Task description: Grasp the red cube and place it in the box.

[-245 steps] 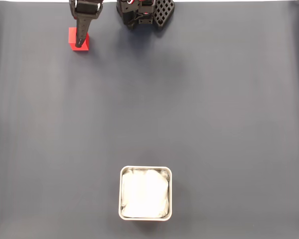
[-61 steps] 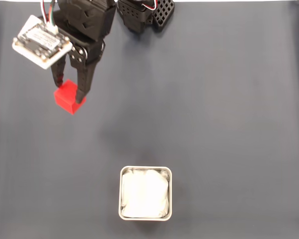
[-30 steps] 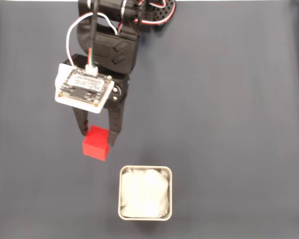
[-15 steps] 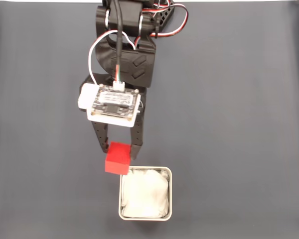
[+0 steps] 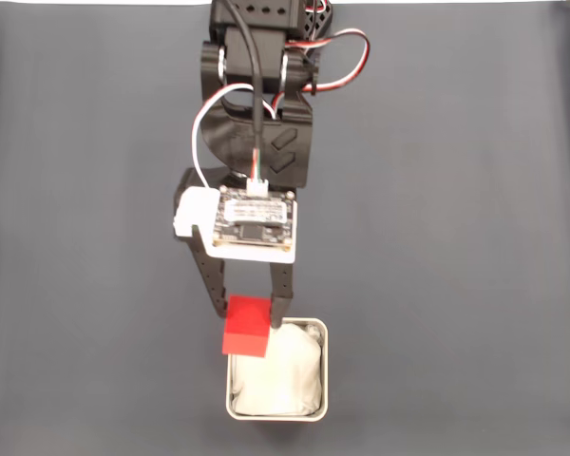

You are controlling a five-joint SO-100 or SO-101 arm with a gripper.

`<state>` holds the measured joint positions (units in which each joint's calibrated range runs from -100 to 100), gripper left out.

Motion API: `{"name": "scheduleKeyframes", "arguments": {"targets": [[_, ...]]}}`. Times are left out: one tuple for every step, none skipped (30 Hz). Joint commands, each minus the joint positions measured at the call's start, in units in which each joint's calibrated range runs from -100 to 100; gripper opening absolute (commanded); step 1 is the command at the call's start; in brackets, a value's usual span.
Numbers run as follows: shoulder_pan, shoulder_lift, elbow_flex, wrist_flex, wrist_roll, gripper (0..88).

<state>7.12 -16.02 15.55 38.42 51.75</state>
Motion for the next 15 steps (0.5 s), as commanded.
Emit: {"name": "scheduleKeyframes", "arguments": {"targets": [[-1.2, 0.2, -3.5, -2.4, 0.5, 11.7], [-1.4, 0.6, -3.6, -2.8, 0.5, 11.7], [-1.5, 0.9, -3.6, -3.1, 0.6, 11.7], [-1.7, 1.2, -3.6, -3.4, 0.6, 11.7], [-1.9, 1.6, -3.6, -3.8, 0.6, 11.7], [-2.0, 1.8, -3.6, -4.2, 0.7, 11.7], [-2.2, 2.1, -3.6, -4.5, 0.7, 11.7], [-2.3, 2.4, -3.6, -4.9, 0.7, 11.6], [-2.5, 2.7, -3.6, -5.3, 0.7, 11.6], [-2.6, 2.9, -3.6, -5.6, 0.8, 11.6], [-2.8, 3.2, -3.6, -5.8, 0.8, 11.6], [-3.0, 3.4, -3.6, -6.0, 0.8, 11.6], [-3.1, 3.6, -3.6, -6.3, 0.8, 11.6], [-3.3, 3.8, -3.6, -6.5, 0.8, 11.6], [-3.4, 4.0, -3.5, -6.7, 0.8, 11.6]]}}
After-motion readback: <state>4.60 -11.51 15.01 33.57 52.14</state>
